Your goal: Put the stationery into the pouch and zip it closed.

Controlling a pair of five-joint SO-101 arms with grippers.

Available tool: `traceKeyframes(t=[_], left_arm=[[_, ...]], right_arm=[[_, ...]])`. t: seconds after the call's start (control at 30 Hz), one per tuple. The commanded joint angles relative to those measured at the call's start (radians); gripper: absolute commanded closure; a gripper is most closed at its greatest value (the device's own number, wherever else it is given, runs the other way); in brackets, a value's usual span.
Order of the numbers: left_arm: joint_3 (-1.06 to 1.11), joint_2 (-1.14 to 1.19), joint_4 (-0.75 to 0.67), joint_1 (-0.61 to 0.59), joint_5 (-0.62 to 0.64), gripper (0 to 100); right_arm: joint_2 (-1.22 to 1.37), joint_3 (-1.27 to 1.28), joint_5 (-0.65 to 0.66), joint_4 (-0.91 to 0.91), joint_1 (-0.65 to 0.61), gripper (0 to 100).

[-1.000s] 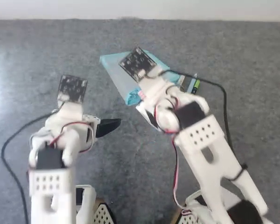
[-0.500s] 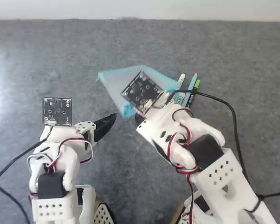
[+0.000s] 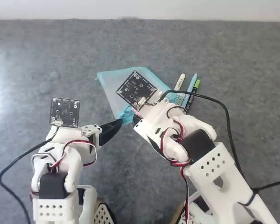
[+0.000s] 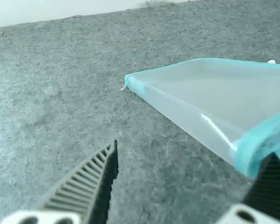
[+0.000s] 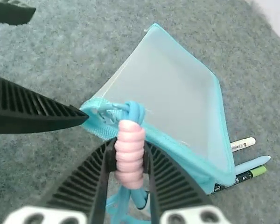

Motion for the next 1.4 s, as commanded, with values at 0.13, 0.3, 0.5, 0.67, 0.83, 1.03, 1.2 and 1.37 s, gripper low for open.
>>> traceKeyframes(t=[0.13, 0.3, 0.5, 0.67, 0.83, 1.03, 1.2, 1.37], left_arm=[[0.051, -0.009, -0.118, 0.008, -0.008, 57], [0.087, -0.008, -0.140, 0.008, -0.006, 61], [0.134, -0.008, -0.199, 0.006, -0.005, 68], [0.150, -0.012, -0.224, 0.006, -0.008, 78], [0.154, -0.012, -0.229, 0.008, -0.009, 82], [0.162, -0.012, -0.229, 0.006, -0.009, 86], [0.165, -0.012, -0.229, 0.006, -0.011, 86], [0.162, -0.012, -0.229, 0.005, -0.011, 86]], right_arm=[[-0.007, -0.015, -0.038, -0.021, -0.013, 99.2], [-0.008, -0.017, -0.038, -0.018, -0.013, 99.2], [-0.008, -0.017, -0.038, -0.015, -0.015, 99.2], [-0.007, -0.012, -0.038, -0.015, -0.015, 99.2], [0.004, -0.011, -0.037, -0.013, -0.008, 99.2], [0.004, 0.032, 0.011, -0.010, 0.068, 99.2], [0.004, 0.084, 0.072, -0.018, 0.231, 99.2], [0.004, 0.160, 0.110, -0.070, 0.366, 99.2]])
